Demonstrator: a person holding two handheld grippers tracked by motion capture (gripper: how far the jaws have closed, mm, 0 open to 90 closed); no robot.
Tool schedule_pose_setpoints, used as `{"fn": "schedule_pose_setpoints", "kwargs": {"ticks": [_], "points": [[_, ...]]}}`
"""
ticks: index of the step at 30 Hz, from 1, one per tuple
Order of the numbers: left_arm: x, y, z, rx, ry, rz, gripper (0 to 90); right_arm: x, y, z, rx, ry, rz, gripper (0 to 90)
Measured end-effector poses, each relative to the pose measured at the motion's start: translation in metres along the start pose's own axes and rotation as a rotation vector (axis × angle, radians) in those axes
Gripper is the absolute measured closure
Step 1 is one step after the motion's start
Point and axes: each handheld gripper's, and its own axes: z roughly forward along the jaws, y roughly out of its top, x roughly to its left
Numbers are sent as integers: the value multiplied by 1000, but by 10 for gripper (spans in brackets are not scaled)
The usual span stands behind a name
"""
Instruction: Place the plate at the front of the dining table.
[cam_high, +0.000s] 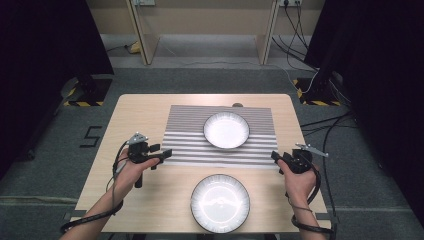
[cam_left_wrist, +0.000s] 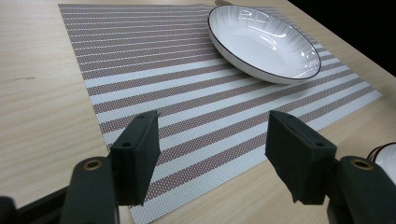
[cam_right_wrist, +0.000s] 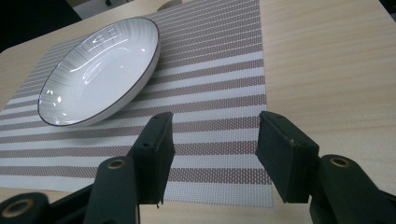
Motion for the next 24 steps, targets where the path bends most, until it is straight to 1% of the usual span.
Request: {"fn": "schedule_pose_setpoints", "kwargs": {"ticks": [2,4,7,9,13,14,16,18,20,22,24], "points": [[0,-2,-2,4,3,8,347,-1,-1,-2,-2,2,4,464],[1,-4,-4,4,3,4,347,-2,-2,-4,-7,0,1,464],[3,-6,-8,4,16,17,347,-4,-4,-6,-9,-4,-2,463],[4,-7,-10,-1,12,5,347,-5,-5,-8,-8,-7,4,463],[8,-13,-16,0,28,1,347,-8,-7,-10,-8,-11,1,463],[10,-14,-18,3,34,7,347,-9,-8,-11,-7,-13,8,463],[11,-17,-20,1,42,7,347,-10,-9,-12,-10,-13,6,463],[13,-21,-22,1,37,-10,347,-12,-10,-14,-10,-13,7,463],[15,-25,-25,4,45,-8,347,-13,-12,-15,-7,-16,13,462],[17,-27,-27,-2,43,-23,347,-14,-13,-16,-7,-17,13,462],[18,-29,-29,-4,44,-22,347,-15,-15,-17,-7,-19,13,462]]}}
